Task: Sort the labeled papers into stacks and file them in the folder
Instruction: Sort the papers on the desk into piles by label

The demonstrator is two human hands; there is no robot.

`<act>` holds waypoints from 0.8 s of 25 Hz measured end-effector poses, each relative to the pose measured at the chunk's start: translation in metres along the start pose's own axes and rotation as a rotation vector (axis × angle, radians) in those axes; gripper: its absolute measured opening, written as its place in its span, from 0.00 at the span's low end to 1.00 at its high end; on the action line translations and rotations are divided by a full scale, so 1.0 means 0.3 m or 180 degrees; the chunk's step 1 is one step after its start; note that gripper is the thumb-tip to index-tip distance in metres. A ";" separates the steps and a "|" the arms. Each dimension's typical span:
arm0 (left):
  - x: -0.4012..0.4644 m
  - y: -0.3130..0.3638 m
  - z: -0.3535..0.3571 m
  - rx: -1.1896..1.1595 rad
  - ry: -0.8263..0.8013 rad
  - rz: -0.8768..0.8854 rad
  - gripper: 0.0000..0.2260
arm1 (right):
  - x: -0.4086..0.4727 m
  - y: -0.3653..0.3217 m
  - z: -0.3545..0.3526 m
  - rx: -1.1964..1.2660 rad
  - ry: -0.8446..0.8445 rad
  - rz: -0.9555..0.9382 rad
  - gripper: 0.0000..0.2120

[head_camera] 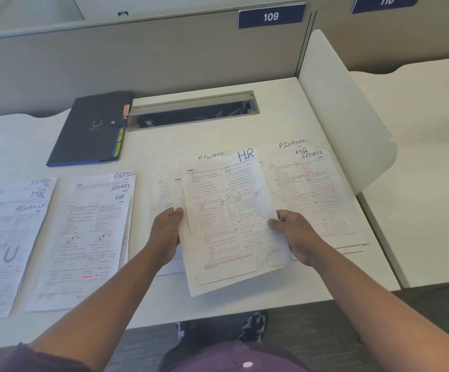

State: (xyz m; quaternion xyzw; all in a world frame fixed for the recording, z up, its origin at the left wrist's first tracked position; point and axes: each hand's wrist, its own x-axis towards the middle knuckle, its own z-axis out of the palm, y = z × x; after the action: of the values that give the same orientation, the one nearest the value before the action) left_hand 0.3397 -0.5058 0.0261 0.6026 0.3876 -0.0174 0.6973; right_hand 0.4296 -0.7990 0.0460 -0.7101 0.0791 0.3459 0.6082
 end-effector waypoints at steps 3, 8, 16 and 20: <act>0.019 -0.011 -0.071 0.0422 0.0338 -0.0081 0.13 | 0.024 0.019 0.009 -0.0359 0.0221 0.0072 0.08; 0.070 -0.028 -0.155 0.0853 0.0472 -0.0202 0.12 | 0.034 0.007 -0.062 -0.0453 0.0397 0.0151 0.08; 0.064 -0.030 -0.125 0.1747 0.1468 0.0451 0.15 | 0.002 0.005 -0.199 -0.0435 0.0391 0.0303 0.10; 0.012 -0.023 0.008 0.1715 0.0975 0.1277 0.15 | -0.027 0.031 -0.310 -0.0167 0.0381 0.0367 0.10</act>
State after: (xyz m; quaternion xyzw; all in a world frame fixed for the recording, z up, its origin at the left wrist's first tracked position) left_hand 0.3399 -0.5082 0.0184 0.8243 0.3431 0.1086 0.4371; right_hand 0.4553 -0.8893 0.0451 -0.7394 0.1470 0.3392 0.5626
